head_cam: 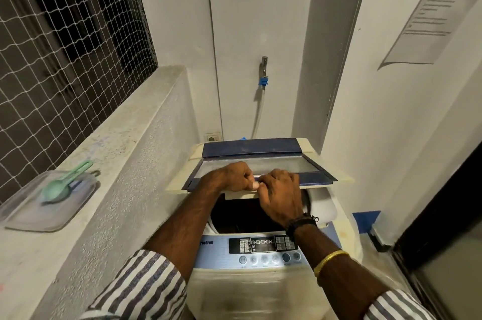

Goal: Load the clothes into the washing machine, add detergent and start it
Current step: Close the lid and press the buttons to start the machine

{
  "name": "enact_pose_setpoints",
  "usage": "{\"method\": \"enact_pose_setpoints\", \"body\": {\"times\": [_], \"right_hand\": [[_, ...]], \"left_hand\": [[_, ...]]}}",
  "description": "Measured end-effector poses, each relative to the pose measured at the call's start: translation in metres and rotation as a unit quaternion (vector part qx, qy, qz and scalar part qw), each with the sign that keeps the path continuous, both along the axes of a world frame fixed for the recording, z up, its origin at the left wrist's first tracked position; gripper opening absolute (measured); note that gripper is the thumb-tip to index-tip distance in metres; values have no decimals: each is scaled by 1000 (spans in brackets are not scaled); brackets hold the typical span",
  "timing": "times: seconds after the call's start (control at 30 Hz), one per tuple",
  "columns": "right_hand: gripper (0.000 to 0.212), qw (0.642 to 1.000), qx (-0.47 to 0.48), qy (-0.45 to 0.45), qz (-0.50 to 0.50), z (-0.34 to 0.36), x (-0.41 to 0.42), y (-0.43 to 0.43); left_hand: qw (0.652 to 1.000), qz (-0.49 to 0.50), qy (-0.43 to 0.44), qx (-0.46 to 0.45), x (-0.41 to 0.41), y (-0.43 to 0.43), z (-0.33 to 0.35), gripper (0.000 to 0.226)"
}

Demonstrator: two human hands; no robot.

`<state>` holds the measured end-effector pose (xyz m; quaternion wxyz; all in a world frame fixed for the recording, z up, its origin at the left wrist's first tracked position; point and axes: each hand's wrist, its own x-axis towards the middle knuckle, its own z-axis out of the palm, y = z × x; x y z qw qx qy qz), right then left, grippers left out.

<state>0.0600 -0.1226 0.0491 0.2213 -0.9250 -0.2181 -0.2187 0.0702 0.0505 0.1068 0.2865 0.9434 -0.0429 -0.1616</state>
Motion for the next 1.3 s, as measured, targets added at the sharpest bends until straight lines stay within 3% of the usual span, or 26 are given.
{"method": "enact_pose_setpoints", "body": {"times": [0.17,0.53,0.83,1.0,1.3], "right_hand": [[36,999,-19,41,10,-22,-11,-6],[32,995,-49,85,16,-63,-27,-13],[29,991,-70,114,25,-86,-34,-16],[38,987,-87,131,20,-95,-32,-17],[30,987,-85,132,13,-105,-27,-16]], "left_hand": [[999,-3,36,26,-10,-3,-23,28],[995,3,89,44,-23,-12,-63,9],[993,15,111,33,-29,-19,-93,11],[994,19,97,36,-31,-20,-102,10],[996,33,75,31,-34,-21,-110,12]]}}
